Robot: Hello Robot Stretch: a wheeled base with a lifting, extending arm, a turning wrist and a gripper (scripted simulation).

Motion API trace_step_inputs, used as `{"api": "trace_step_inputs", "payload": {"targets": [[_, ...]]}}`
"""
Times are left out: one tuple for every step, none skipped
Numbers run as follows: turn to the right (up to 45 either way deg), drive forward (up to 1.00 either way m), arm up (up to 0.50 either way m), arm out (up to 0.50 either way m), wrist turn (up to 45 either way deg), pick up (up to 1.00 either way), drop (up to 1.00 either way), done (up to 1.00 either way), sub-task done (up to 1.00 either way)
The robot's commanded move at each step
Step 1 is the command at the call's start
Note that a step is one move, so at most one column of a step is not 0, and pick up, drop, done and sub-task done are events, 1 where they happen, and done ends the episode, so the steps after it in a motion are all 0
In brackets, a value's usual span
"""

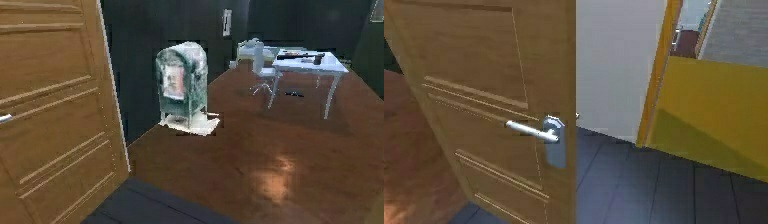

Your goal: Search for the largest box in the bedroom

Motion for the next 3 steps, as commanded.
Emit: {"api": "trace_step_inputs", "payload": {"targets": [[30.0,0.0,0.0,0.0,0.0,0.0,0.0,0.0,0.0],[0.0,1.0,0.0,0.0,0.0,0.0,0.0,0.0,0.0],[0.0,0.35,0.0,0.0,0.0,0.0,0.0,0.0,0.0]]}}
